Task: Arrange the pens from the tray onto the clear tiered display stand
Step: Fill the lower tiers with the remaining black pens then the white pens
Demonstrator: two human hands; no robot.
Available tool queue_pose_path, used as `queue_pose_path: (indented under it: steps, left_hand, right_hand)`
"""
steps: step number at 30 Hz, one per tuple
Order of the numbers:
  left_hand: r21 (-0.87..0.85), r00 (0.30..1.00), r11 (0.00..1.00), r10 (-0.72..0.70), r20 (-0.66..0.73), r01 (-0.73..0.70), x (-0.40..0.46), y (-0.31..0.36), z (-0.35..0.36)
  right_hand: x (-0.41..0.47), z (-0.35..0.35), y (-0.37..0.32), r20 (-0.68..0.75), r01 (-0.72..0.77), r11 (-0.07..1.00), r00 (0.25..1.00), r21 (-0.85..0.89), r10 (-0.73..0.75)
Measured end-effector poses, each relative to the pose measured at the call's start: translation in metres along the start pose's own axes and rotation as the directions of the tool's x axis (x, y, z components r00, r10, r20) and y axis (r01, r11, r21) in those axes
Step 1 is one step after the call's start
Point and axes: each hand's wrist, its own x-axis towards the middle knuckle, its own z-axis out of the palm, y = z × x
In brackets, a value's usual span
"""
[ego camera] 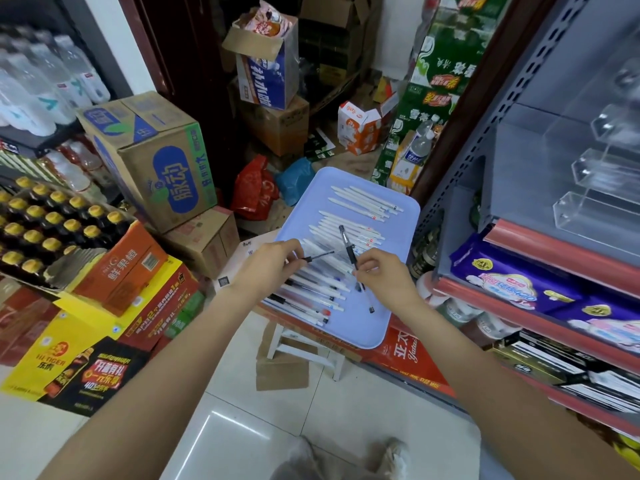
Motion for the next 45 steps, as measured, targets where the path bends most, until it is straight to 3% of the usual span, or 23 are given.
queue_pose_path:
  steps: [4,8,14,18,20,23,28,32,37,41,43,45]
  left_hand:
    - [-0.377,0.992,0.926,-0.045,-0.122,-0.005,0.003,0.048,-0.013]
    - [-0.711,0.966,0.703,-0.181,-0.182,-0.003,0.021,0.109,-0.022]
    - [-0.849,0.967,0.514,-0.128,-0.219,-0.124,0.051,0.203,-0.021]
    - [-0.694,0.944,0.653,0.108,-0.313,-0.305,0.068,0.26,-0.009]
    - [-0.565,0.93,0.745,0.218,-0.296,-0.354,0.076,0.285,-0.002]
    - [-0.381,0.91,0.828,0.349,-0.224,-0.411,0.089,0.325,0.014]
    - [-0.095,0.904,0.902,0.408,-0.131,-0.421,0.105,0.385,0.033]
    - [0.023,0.922,0.926,0.377,-0.092,-0.377,0.118,0.419,0.042]
    - [0.095,0.919,0.923,0.38,-0.1,-0.372,0.131,0.442,0.054]
    - [0.139,0.921,0.918,0.383,-0.072,-0.371,0.134,0.445,0.061]
    - [0.121,0.923,0.927,0.368,-0.112,-0.354,0.133,0.445,0.063]
    - [0.102,0.916,0.927,0.372,-0.149,-0.36,0.133,0.443,0.061]
  right_hand:
    - [-0.002,-0.029,-0.009,-0.029,0.004,0.988,1.0,0.151,0.001]
    - [-0.008,-0.071,-0.018,-0.092,0.048,0.945,0.996,0.322,-0.02]
    - [-0.026,-0.147,-0.019,-0.177,0.128,0.823,0.984,0.554,-0.033]
    - [-0.038,-0.201,0.0,-0.283,0.241,0.798,0.955,0.553,-0.093]
    - [-0.042,-0.225,0.01,-0.351,0.293,0.812,0.929,0.505,-0.116]
    - [-0.046,-0.268,0.034,-0.411,0.338,0.753,0.906,0.565,-0.099]
    - [-0.052,-0.325,0.076,-0.452,0.389,0.63,0.89,0.672,-0.068]
    - [-0.059,-0.372,0.108,-0.522,0.462,0.547,0.851,0.698,-0.053]
    - [-0.053,-0.407,0.14,-0.571,0.447,0.669,0.82,0.593,-0.042]
    - [-0.034,-0.409,0.159,-0.58,0.345,0.791,0.815,0.506,0.016]
    - [-0.024,-0.406,0.166,-0.606,0.278,0.916,0.794,0.29,-0.049]
    - [-0.018,-0.403,0.167,-0.61,0.221,0.975,0.777,0.034,-0.155]
